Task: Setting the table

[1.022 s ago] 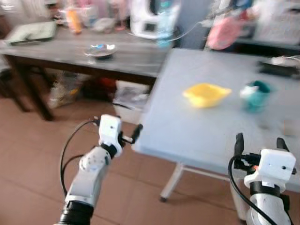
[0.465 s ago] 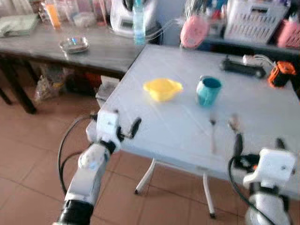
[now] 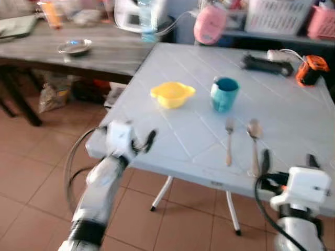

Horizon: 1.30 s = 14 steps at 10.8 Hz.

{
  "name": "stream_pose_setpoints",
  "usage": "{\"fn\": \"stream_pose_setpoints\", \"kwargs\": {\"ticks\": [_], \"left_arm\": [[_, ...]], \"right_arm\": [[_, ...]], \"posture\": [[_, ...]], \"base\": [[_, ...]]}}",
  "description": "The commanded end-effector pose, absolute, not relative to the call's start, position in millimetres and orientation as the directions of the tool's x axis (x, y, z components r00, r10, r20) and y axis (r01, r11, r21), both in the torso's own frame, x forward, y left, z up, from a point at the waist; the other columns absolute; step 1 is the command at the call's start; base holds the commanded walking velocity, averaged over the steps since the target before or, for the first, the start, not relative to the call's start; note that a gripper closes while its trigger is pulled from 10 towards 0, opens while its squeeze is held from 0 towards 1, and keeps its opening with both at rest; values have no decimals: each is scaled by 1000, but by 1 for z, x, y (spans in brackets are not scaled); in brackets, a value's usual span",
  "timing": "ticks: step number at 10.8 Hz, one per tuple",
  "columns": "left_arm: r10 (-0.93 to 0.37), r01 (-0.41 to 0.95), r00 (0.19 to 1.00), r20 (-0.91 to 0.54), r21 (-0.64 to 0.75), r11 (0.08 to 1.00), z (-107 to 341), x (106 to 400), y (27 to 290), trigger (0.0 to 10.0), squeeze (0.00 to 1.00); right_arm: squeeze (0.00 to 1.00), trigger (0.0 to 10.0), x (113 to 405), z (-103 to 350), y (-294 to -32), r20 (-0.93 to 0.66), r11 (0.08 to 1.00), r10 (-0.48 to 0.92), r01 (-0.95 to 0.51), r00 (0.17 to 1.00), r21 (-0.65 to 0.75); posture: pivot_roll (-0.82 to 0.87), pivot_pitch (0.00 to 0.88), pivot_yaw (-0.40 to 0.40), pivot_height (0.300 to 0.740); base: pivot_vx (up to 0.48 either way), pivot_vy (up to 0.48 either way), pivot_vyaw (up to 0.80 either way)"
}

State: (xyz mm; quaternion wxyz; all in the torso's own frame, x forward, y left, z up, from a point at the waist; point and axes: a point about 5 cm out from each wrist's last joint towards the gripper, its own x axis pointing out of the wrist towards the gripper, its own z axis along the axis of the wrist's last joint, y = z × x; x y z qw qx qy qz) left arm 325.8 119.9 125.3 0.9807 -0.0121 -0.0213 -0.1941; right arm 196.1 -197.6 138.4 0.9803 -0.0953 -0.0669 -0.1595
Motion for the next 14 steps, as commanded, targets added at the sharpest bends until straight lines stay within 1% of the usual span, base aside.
{"fn": "stream_pose_setpoints", "kwargs": {"ticks": [1,2,3,7,12,14], "left_arm": [[-333,334,941,56,-3,943,128,329,131,10000,0],[-318,320,945,71,-21,947,132,334,134,10000,0],[-311,311,948,75,7,950,134,335,135,10000,0],[-317,318,947,58,4,948,129,336,138,10000,0],[-362,361,930,67,25,932,131,336,134,10000,0],[-368,367,927,71,23,930,131,337,134,10000,0]], "right_arm": [[0,10000,196,141,-194,168,935,-289,316,942,-163],[0,10000,196,142,-193,170,936,-286,313,943,-161],[0,10000,197,142,-193,173,936,-285,312,943,-163],[0,10000,199,143,-192,179,936,-281,311,943,-165],[0,10000,200,143,-188,190,936,-269,303,944,-178],[0,10000,200,142,-188,187,936,-271,304,944,-178]], "posture": [[29,72,18,740],[29,74,20,740],[29,75,22,740],[38,68,26,740],[40,64,32,740],[39,66,34,740]], "base": [[0,0,0],[0,0,0],[0,0,0],[0,0,0],[0,0,0],[334,0,0]]}}
